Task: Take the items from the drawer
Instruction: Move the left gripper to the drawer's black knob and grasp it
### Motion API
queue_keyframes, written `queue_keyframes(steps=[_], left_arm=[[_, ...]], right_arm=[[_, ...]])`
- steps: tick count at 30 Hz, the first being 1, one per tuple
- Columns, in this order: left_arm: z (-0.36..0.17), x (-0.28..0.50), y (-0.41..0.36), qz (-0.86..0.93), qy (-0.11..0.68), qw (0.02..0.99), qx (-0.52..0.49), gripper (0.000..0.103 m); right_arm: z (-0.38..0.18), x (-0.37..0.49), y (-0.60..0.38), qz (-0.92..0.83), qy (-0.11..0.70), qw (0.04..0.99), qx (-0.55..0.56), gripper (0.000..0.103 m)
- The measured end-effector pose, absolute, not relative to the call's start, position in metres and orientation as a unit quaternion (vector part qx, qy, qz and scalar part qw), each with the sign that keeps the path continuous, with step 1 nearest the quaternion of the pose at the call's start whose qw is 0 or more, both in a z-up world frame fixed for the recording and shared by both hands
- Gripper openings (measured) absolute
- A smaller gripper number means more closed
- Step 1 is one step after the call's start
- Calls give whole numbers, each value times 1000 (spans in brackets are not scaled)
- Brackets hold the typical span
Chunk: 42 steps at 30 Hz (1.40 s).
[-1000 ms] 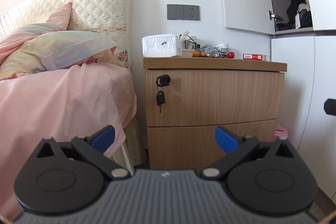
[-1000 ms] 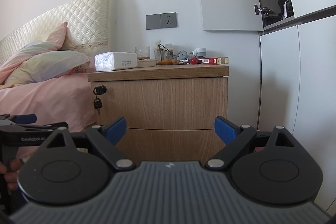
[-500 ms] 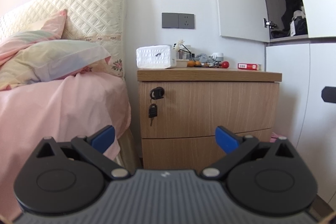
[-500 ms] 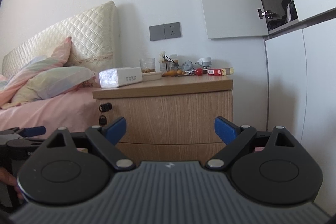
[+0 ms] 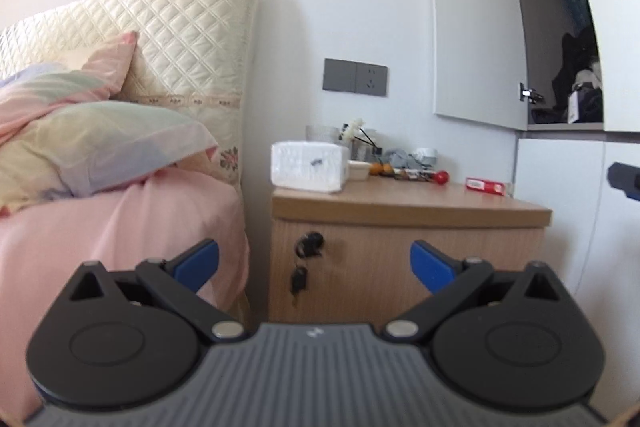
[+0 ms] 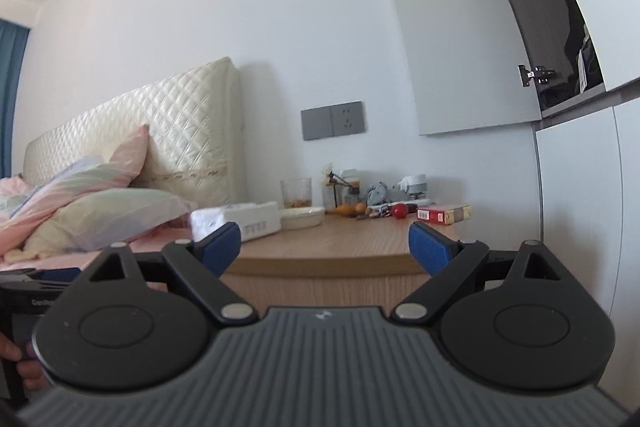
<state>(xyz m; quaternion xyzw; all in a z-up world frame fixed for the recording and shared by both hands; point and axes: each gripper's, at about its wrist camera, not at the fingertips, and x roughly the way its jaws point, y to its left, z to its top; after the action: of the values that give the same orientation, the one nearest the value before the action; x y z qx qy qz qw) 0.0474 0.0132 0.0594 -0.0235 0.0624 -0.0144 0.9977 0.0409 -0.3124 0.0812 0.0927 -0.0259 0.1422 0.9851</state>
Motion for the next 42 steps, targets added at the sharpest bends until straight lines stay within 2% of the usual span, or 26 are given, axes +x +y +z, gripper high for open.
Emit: queue_keyframes(steps=[4,8,12,33,42], left_arm=[[67,80,25,-13,63,998,-21,103],[58,109,23,-33,77,996,4,103],[39,135,16,-64,101,993,11,103],[-6,228,27,-88,169,981,28,100],[-14,243,22,-119,171,977,51,100]], right_arm=[[85,70,-328,157,-32,981,114,93],[73,97,-349,190,-63,969,145,93],[57,120,-362,222,-81,963,131,93],[-28,196,-414,208,65,967,130,93],[-36,210,-404,222,68,966,117,93]])
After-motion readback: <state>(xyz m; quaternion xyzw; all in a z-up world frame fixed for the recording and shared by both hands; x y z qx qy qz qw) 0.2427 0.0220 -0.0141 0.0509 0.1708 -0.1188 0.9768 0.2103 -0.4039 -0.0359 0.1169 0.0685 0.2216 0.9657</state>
